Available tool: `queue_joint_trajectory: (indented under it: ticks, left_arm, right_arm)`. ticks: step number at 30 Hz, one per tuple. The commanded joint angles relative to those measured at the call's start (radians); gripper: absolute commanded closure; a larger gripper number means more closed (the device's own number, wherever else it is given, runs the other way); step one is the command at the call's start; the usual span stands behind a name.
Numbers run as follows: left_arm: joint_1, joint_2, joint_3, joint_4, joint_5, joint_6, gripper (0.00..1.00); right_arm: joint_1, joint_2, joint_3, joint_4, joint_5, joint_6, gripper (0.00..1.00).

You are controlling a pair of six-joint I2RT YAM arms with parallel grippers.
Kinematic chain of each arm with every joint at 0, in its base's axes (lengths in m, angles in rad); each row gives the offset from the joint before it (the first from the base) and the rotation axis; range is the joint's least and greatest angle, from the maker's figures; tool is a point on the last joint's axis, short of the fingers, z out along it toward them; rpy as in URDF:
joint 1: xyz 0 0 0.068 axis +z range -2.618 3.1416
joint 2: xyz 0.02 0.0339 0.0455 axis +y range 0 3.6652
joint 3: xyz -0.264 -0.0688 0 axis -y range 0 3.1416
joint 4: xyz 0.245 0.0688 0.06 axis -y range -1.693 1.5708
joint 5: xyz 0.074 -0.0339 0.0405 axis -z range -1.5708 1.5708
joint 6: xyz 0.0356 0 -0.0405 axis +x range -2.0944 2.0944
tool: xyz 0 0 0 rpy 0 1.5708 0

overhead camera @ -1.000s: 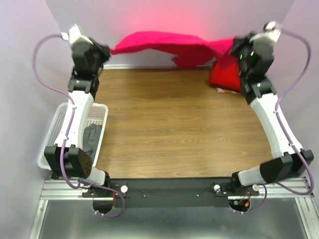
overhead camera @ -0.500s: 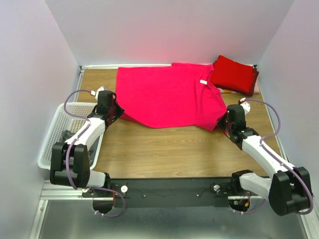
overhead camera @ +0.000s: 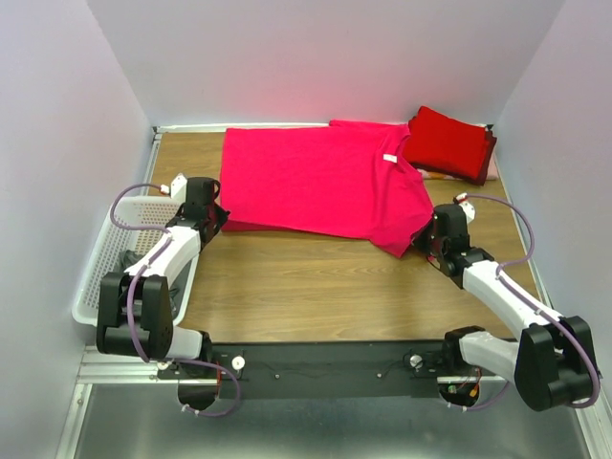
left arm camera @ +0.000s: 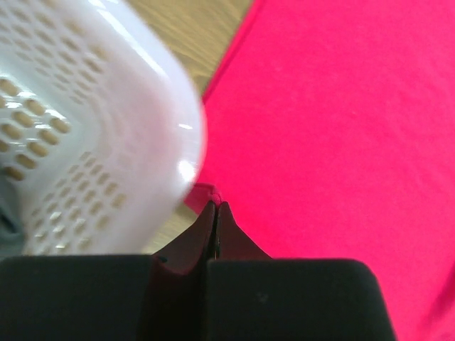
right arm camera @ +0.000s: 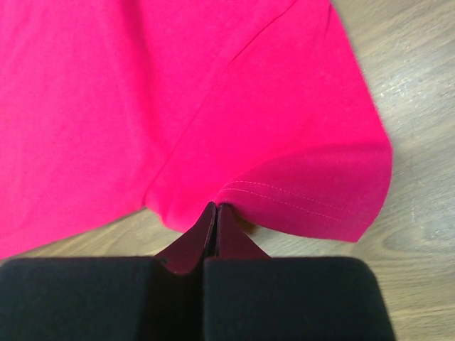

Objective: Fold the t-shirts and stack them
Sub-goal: Flatten the tshirt out

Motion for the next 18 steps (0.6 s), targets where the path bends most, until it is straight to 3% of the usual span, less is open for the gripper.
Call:
queue_joint_trajectory:
  ticks: [1, 9, 18]
  left_arm:
    - [0.049, 0.003, 0.006, -0.040, -0.086, -0.028, 1.00]
    - [0.149, -0.020, -0.003, -0.042, -0.065, 0.015, 1.00]
    - [0.148, -0.137, -0.078, -0.039, -0.001, 0.027, 1.00]
  right_arm:
    - [-0.004, -0.013, -0.022, 0.005, -0.028, 0.010, 0.99]
    - [-0.004, -0.027, -0.039, -0.004, -0.033, 0.005, 0.99]
    - [-0.004, -0.136, -0.074, -0.117, -0.060, 0.021, 0.99]
